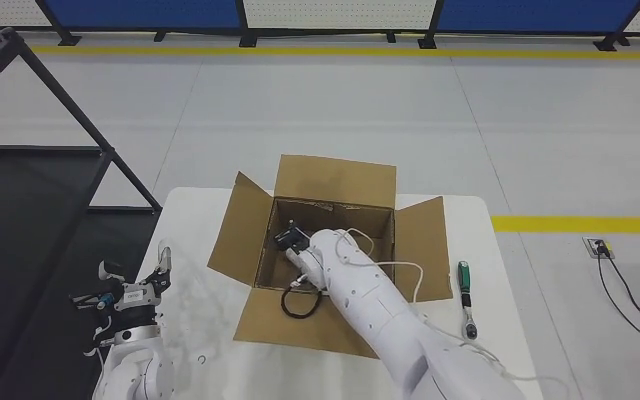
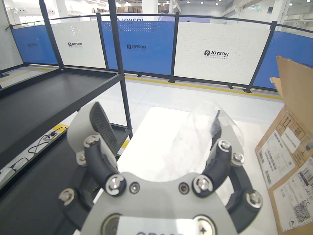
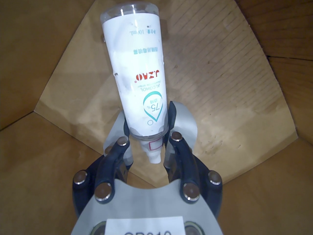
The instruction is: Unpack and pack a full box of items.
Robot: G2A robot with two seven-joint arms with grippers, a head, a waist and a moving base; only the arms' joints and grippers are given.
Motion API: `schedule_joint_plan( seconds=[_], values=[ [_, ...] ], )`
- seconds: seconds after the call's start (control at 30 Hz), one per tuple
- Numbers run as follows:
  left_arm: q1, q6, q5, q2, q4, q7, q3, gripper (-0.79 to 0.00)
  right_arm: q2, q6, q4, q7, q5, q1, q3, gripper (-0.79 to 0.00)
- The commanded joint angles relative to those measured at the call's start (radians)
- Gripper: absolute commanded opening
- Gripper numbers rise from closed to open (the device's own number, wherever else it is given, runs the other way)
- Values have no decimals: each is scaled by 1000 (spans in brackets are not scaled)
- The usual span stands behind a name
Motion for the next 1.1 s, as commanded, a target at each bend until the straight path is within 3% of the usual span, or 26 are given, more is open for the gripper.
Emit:
schedule_joint_plan(
  seconds=[0.0,0.3,0.67,0.77,1.07],
  values=[
    [0,0,0,0,0,0,0,0,4,-15,2,-2,7,8,7,-785],
    [0,0,0,0,0,0,0,0,34,-171,12,31,37,65,39,-785],
    [0,0,0,0,0,0,0,0,67,-228,14,71,24,103,52,-785],
    [0,0,0,0,0,0,0,0,77,-294,0,61,29,107,60,-785],
    [0,0,0,0,0,0,0,0,109,-351,-60,12,21,116,76,-785]
  ],
)
